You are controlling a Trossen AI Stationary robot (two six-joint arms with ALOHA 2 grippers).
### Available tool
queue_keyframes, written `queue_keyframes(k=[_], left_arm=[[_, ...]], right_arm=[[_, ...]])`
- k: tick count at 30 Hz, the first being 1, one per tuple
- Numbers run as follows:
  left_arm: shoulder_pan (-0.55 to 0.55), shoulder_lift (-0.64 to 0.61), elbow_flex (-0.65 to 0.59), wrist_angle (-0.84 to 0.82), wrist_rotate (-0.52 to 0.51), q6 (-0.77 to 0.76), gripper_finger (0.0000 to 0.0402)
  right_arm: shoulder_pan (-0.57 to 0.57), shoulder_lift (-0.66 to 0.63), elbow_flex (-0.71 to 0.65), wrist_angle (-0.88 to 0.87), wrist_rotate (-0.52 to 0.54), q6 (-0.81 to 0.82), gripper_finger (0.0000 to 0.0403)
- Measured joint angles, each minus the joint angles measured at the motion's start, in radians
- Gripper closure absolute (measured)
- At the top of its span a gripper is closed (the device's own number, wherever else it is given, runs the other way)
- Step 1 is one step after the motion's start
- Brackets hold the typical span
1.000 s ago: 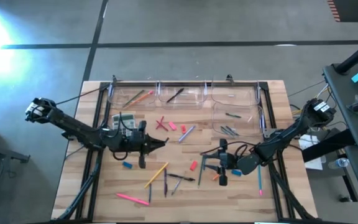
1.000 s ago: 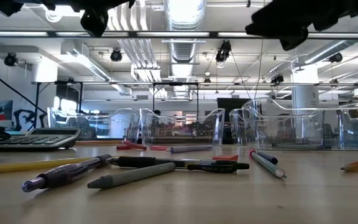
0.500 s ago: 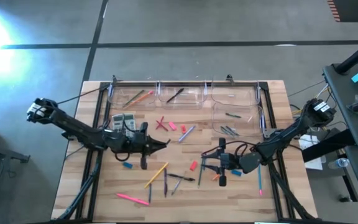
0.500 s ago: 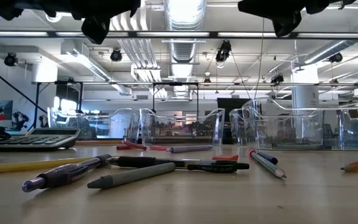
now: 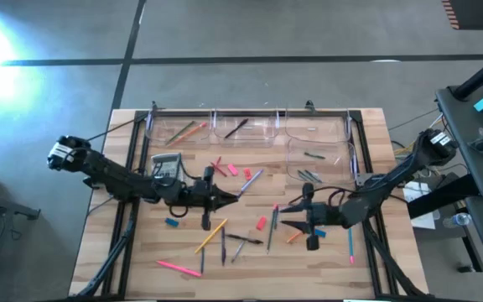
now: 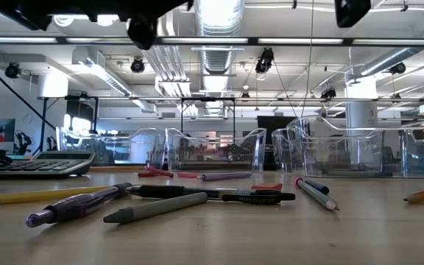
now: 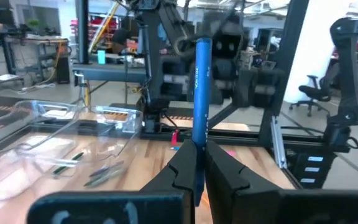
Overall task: Sort crayons/erasers/pens/pencils in bins
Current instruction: Put the blue crayon into the bottom transparent bin
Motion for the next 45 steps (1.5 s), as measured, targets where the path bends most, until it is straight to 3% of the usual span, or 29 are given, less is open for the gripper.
queue_keyframes(k=[5,14,24,29,36,45], left_arm=[[0.036,0.086,0.095,0.0,0.098,0.0,0.0401],[0.039,0.209,0.198,-0.018,0.166,-0.002,0.0401],[0.04,0.223,0.214,-0.019,0.181,-0.005,0.0401],[0.04,0.223,0.213,-0.02,0.181,-0.027,0.0401],[0.04,0.223,0.208,-0.022,0.182,-0.027,0.0401],[0.04,0.223,0.203,-0.023,0.183,-0.027,0.0401]], right_arm=[[-0.022,-0.038,-0.015,-0.005,0.008,0.023,0.028],[-0.052,-0.037,-0.007,-0.003,-0.048,0.046,0.0273],[-0.095,0.067,0.092,0.0,-0.044,-0.003,0.0158],[-0.123,0.151,0.182,-0.003,-0.044,-0.061,0.013],[-0.142,0.213,0.263,-0.002,-0.053,-0.097,0.0157],[-0.148,0.203,0.255,-0.008,-0.06,-0.059,0.0246]])
